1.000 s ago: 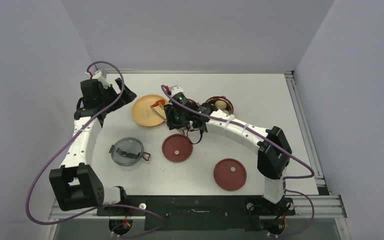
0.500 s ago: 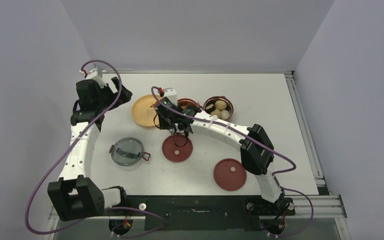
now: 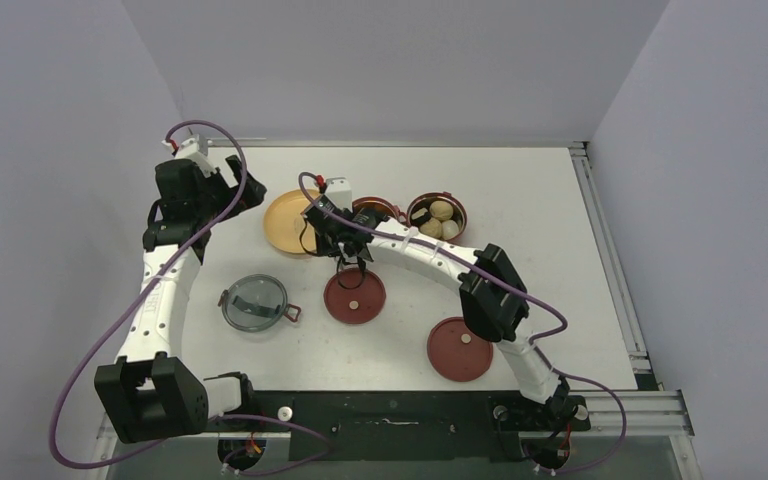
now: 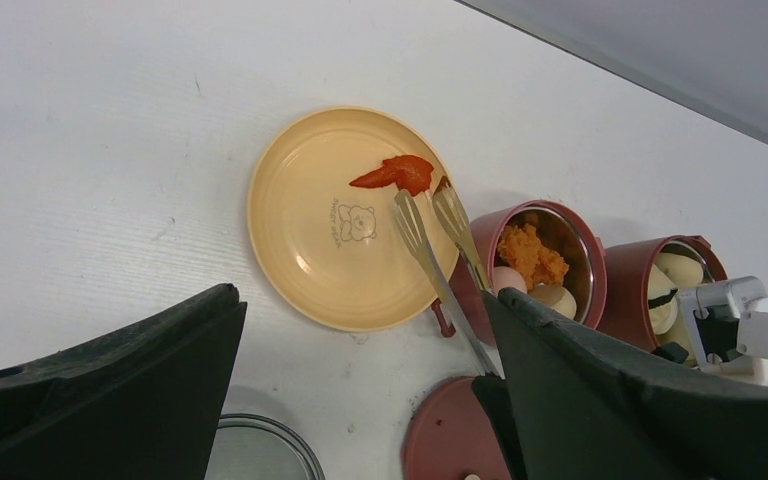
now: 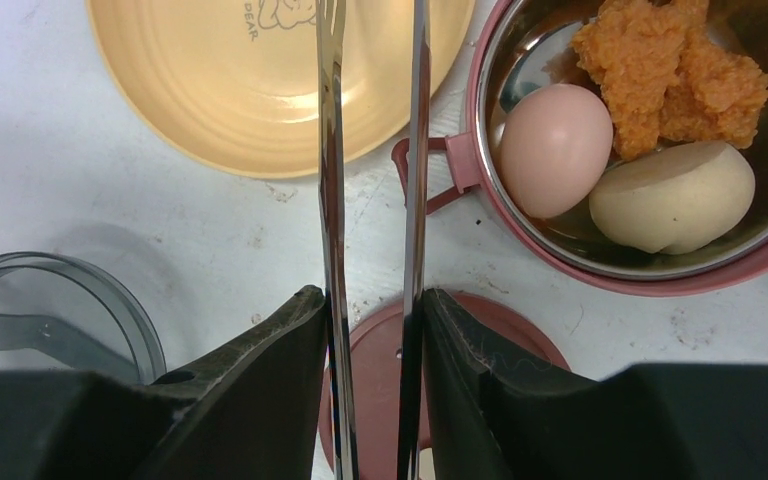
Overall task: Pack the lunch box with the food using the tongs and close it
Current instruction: Pick up the fake food from the plate.
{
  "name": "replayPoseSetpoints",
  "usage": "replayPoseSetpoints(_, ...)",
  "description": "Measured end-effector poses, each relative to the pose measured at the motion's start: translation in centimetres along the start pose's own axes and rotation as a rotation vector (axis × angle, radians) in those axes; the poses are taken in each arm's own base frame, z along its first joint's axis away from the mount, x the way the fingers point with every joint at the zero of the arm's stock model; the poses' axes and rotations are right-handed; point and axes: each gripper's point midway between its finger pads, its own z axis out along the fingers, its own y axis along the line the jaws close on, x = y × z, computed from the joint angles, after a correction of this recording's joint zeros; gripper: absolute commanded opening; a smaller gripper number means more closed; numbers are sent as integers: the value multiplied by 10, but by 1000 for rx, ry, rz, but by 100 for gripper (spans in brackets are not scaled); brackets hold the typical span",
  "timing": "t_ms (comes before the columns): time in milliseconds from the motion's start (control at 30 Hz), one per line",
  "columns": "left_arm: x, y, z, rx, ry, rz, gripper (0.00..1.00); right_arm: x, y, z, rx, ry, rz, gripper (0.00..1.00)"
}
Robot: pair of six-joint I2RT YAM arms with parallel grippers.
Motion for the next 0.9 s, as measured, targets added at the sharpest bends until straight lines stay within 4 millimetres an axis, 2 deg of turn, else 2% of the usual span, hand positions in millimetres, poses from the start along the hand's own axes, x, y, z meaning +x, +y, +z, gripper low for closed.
replayPoseSetpoints(167,-2,-2,-3,4,-9,2,98,-8,0,6,13,-13,12,38)
replayPoseSetpoints(600,-5,-4,-6,10,-19,4,98,-8,-11,19,28,13,33,39)
replayPoseSetpoints(767,-5,-4,-6,10,-19,4,98,-12,-10,24,5,18,49,36)
replayPoseSetpoints(900,-5,-4,-6,9,-19,4,98,-11,-12,35,-2,29,55,28)
